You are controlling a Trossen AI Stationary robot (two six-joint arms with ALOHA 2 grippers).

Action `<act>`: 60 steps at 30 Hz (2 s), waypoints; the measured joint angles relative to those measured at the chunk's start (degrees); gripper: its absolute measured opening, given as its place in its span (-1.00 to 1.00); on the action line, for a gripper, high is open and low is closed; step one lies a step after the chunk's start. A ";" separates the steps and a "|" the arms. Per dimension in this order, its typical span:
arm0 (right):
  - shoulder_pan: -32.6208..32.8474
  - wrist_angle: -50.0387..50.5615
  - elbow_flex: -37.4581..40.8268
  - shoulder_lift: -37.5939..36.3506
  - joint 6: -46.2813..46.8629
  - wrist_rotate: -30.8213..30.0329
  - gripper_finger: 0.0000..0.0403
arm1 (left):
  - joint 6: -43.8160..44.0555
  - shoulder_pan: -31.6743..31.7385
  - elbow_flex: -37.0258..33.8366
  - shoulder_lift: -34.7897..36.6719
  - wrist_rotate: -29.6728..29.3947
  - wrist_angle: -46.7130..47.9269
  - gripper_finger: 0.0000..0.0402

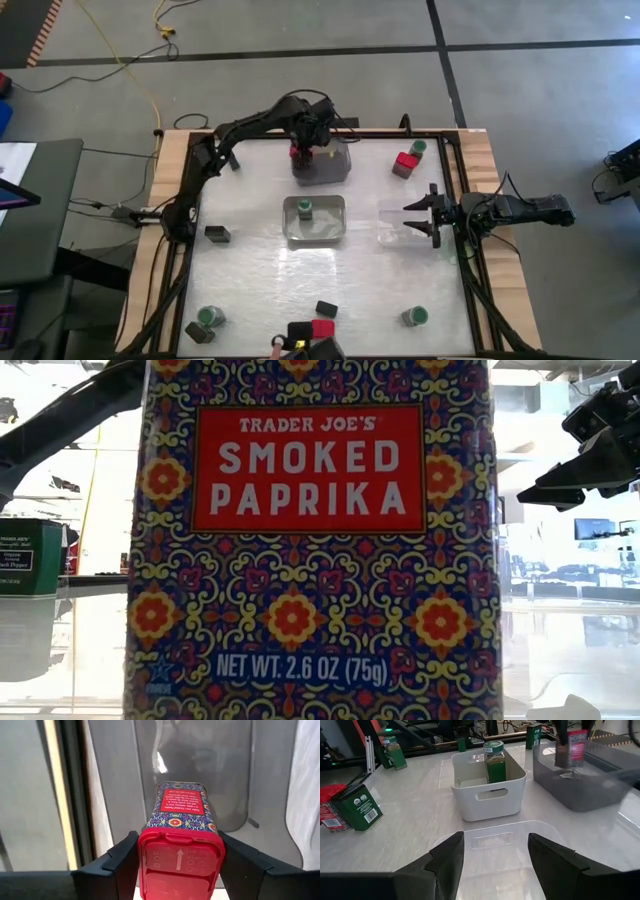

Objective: Sort spices by type
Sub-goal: Put the red spice can into the black bin

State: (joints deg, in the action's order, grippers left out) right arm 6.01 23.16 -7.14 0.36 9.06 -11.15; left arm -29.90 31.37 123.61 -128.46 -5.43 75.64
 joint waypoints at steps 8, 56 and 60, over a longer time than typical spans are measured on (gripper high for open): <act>-0.01 0.00 0.01 0.00 -0.01 0.01 0.24 | -3.80 0.72 -0.07 0.02 -2.72 1.29 0.08; 0.01 0.00 0.00 -0.02 0.00 0.00 0.24 | 4.27 0.83 0.30 -2.93 -0.92 -3.95 0.20; 0.01 0.00 0.00 -0.02 0.00 0.00 0.24 | 4.26 0.83 0.30 -2.93 -0.96 -4.91 0.21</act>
State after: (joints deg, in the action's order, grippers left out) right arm 6.02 23.15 -7.13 0.34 9.06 -11.16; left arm -25.64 32.21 123.92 -131.39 -6.39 70.72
